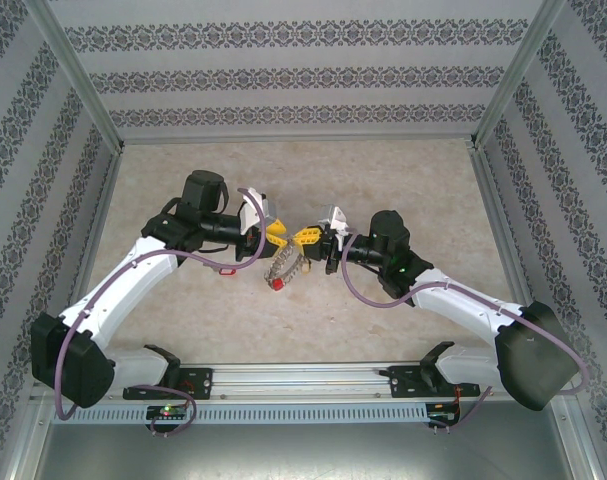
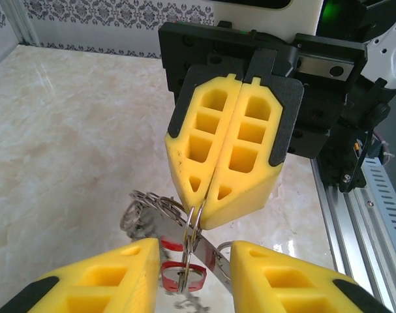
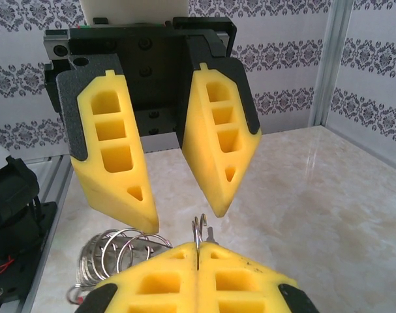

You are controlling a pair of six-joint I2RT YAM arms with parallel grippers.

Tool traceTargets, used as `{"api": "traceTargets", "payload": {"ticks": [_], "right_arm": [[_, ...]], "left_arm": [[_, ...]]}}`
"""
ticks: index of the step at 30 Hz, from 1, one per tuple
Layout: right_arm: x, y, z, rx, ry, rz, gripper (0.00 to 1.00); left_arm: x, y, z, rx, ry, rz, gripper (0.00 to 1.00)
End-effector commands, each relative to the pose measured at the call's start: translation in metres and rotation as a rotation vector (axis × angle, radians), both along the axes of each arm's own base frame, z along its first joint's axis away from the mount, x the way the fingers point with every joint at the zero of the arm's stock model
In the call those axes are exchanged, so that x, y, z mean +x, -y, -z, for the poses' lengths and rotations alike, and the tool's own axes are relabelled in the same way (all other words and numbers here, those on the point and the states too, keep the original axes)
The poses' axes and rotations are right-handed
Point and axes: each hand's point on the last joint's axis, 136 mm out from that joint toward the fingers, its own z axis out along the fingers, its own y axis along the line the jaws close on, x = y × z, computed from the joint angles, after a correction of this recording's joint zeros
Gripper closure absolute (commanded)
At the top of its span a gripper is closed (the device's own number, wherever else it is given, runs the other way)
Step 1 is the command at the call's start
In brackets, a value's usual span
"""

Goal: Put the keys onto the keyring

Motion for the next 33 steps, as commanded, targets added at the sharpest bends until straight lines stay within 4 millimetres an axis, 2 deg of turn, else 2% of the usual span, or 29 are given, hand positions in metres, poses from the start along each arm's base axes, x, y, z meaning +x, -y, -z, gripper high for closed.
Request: {"api": "traceTargets", "payload": {"ticks": [1,3,8,12,17,21,24,28,33], "right_arm": [[-0.007,-0.007,-0.035,0.062,0.116,-0.048,1.0],[-0.007,-0.008,-0.036,0.063,0.119,-0.052,1.0],[-0.009,-0.011,-0.037,0.063,0.119,-0.065,1.0],[-0.01,-0.013,-0.034,0.055,0.114,-0.071,1.0],[-0.015,-0.011,-0.022,0.007,0.093,-0.104,1.0],[-0.022,0.0,0.001,-0.123,-0.016,-0.146,0.74],[-0.031,0.01,0.021,-0.273,-0.025,-0.175,0.67],[-0.031,0.017,0.031,-0.354,-0.011,-0.165,0.65],[-0.029,0.018,0.035,-0.372,-0.007,-0.166,0.65]], "left_arm": [[0.001,0.004,-0.005,-0.034,-0.002,0.024,0.67],[0.001,0.005,-0.003,-0.032,-0.011,0.03,0.7],[0.0,0.006,0.0,-0.029,-0.022,0.032,0.83],[-0.003,0.005,-0.001,-0.029,-0.018,0.043,1.0],[-0.009,0.002,0.003,-0.008,0.014,0.057,1.0],[-0.014,-0.002,0.017,0.093,0.083,0.053,1.0],[-0.022,0.0,0.028,0.179,0.095,0.099,1.0],[-0.025,0.005,0.042,0.234,0.076,0.131,1.0],[-0.029,0.017,0.037,0.181,0.083,0.165,1.0]]}}
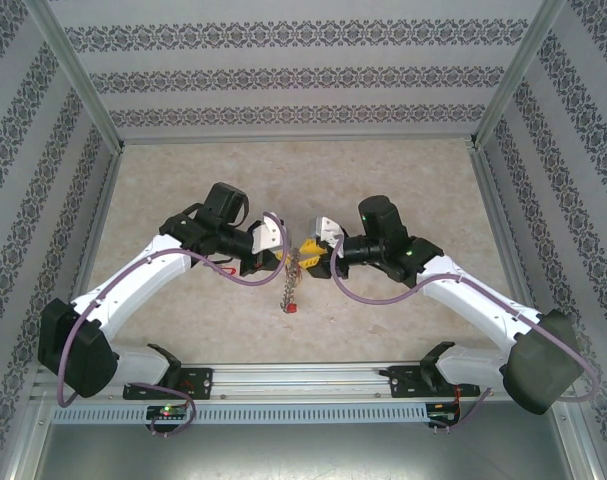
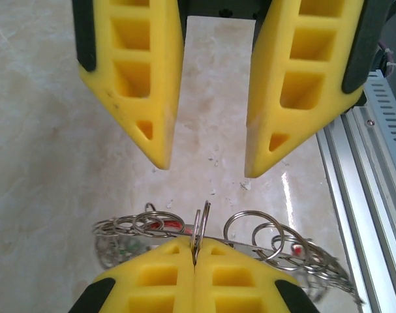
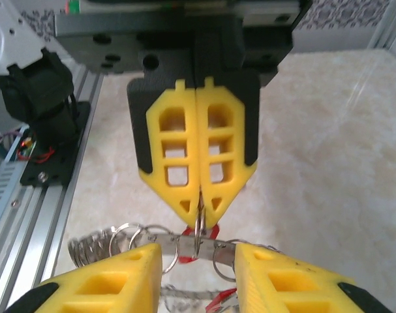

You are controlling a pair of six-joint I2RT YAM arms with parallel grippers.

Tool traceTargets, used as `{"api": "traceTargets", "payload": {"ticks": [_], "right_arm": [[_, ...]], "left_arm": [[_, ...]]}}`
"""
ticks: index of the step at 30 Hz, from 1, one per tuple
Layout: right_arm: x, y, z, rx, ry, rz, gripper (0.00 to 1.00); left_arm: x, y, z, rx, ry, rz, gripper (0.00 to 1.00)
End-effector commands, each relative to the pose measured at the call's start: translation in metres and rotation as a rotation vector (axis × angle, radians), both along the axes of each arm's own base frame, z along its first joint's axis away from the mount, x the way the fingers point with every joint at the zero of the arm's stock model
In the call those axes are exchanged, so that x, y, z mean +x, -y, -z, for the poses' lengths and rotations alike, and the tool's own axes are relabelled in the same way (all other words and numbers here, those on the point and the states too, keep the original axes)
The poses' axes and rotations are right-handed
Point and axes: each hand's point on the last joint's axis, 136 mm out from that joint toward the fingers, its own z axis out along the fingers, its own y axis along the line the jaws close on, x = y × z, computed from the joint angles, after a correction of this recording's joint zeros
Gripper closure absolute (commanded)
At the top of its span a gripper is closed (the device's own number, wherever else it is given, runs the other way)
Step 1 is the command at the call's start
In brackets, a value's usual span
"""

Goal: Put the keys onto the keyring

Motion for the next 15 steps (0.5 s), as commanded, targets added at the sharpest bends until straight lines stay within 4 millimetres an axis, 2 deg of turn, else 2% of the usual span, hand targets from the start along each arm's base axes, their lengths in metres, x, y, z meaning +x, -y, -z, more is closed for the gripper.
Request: {"api": "traceTargets", "payload": {"ticks": [1,10,15], "right_arm": [[-0.003,0.005,0.003,-0.038,0.014,-0.021,0.65],[-0.009,-0.001,0.0,-0.024,0.024,-0.062,0.62],[-0.01,-0.006,0.0,-0.019,0.022,-0.078,0.67]], "left_arm": [[-0.005,0.011,-0.018,-0.048,0.052,0.063,1.0],[-0.006,0.02,-0.016,-0.035,0.028,0.077,1.0],[-0.006,0.023,-0.017,-0.058,0.012,0.079,1.0]]}}
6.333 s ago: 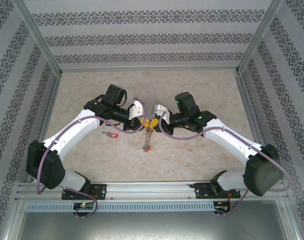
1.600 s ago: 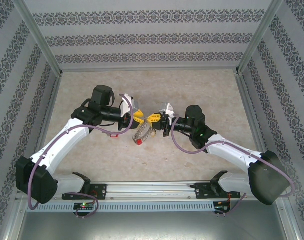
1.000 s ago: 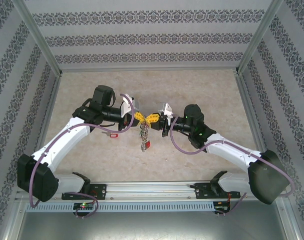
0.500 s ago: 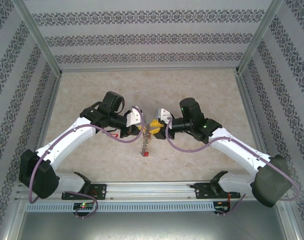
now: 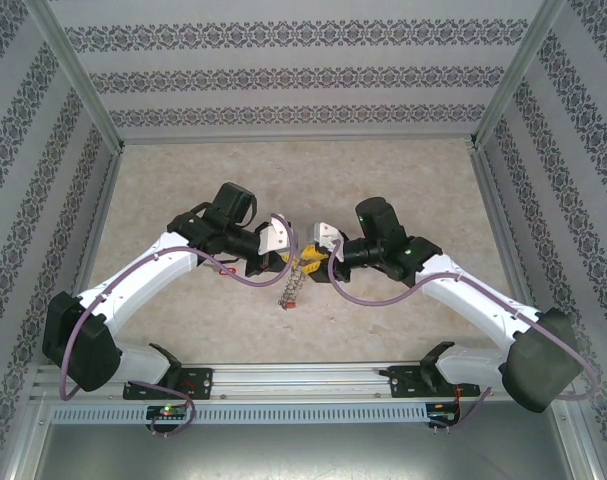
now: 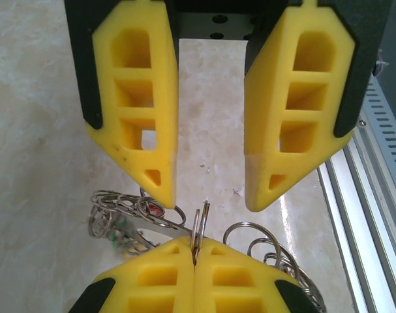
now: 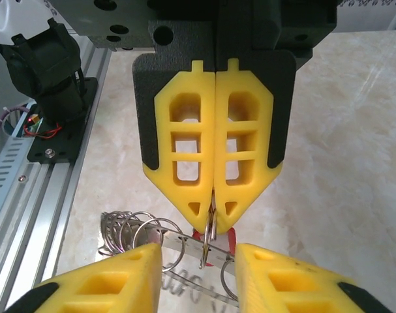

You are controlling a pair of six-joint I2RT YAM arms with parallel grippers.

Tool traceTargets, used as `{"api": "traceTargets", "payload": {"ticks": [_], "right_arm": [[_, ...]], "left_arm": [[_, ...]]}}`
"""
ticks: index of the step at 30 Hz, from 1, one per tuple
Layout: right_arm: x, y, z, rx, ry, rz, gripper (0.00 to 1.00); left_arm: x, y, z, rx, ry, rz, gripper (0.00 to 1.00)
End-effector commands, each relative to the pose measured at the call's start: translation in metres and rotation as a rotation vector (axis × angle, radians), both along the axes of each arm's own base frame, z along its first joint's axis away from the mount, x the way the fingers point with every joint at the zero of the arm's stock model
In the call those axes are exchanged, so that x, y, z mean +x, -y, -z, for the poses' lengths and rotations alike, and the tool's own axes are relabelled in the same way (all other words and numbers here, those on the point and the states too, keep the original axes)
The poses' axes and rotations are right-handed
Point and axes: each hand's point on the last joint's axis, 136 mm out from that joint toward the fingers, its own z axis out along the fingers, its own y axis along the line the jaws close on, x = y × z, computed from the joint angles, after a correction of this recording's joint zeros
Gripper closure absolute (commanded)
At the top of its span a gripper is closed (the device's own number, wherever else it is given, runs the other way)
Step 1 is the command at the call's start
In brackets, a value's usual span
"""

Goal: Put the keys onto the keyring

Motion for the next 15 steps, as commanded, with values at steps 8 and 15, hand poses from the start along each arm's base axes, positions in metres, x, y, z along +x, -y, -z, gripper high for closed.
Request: {"api": "traceTargets", "payload": {"ticks": [8,15], "right_arm": [[0.0003,-0.013,-0.0075,0.022,0.016,-0.04,0.74],[0.0015,-0.0155,-0.0125,0.033,0.016,-0.04,0.81]], "left_arm": [[-0.0064,0.0138,-0.0179,-0.065,0.012,0.07,1.0],[-0.0072,0.0154,-0.0142,-0.062,-0.006,0.077,1.0]]}}
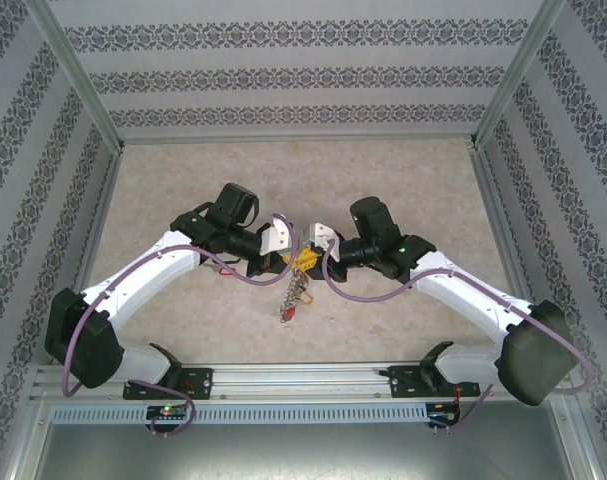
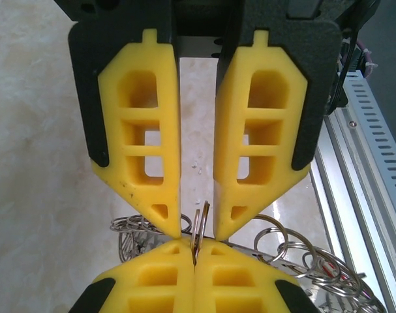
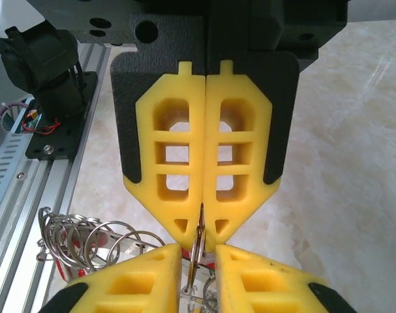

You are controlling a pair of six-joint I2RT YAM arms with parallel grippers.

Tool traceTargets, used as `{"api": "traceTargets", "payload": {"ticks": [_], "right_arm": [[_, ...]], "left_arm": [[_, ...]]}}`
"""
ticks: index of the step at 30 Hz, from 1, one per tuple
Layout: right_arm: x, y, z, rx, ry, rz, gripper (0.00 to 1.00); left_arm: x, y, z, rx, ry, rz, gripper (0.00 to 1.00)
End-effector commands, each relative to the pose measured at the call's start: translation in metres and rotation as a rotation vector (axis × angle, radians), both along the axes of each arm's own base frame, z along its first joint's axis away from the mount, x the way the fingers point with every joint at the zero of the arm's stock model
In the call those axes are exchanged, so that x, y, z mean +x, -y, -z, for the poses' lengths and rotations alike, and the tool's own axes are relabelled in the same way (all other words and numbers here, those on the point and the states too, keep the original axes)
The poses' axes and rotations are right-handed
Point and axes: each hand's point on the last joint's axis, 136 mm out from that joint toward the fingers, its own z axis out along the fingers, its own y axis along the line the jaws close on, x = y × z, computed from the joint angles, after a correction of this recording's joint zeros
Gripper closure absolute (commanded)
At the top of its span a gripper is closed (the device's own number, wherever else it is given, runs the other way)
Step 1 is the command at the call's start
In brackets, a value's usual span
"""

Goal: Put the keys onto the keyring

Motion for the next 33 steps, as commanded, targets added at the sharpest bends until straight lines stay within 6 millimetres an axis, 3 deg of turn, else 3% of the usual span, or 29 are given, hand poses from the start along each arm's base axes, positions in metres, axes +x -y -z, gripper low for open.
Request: {"api": "traceTargets", "payload": {"ticks": [1,4,7,9,15,21,27,32,33], "right_arm": [[-0.002,-0.01,-0.019,0.049,0.028,-0.038,0.84],[-0.003,-0.01,-0.02,0.051,0.014,-0.048,1.0],[-0.004,-0.009,-0.021,0.061,0.019,-0.053,1.0],[-0.001,-0.008,-0.024,0.077,0.05,-0.027,1.0],[0.012,0.003,-0.041,0.152,0.116,0.088,1.0],[0.024,0.018,-0.053,0.269,0.099,0.183,1.0],[0.026,0.019,-0.062,0.332,0.081,0.217,1.0],[0.026,0.016,-0.07,0.37,0.077,0.231,1.0],[0.025,0.015,-0.07,0.369,0.075,0.232,1.0]], "left_arm": [[-0.005,0.013,-0.018,-0.063,0.019,0.06,1.0],[-0.004,0.013,-0.018,-0.065,0.017,0.057,1.0],[-0.002,0.014,-0.019,-0.071,0.015,0.04,1.0],[-0.001,0.014,-0.019,-0.079,0.012,0.026,0.86],[-0.001,0.008,-0.014,-0.092,0.032,-0.018,0.77],[0.004,0.005,-0.012,-0.081,0.05,-0.047,0.79],[0.016,0.009,-0.022,-0.11,0.087,-0.078,1.0],[0.032,0.01,-0.026,-0.122,0.127,-0.151,1.0],[0.036,0.009,-0.027,-0.124,0.137,-0.171,0.94]]}}
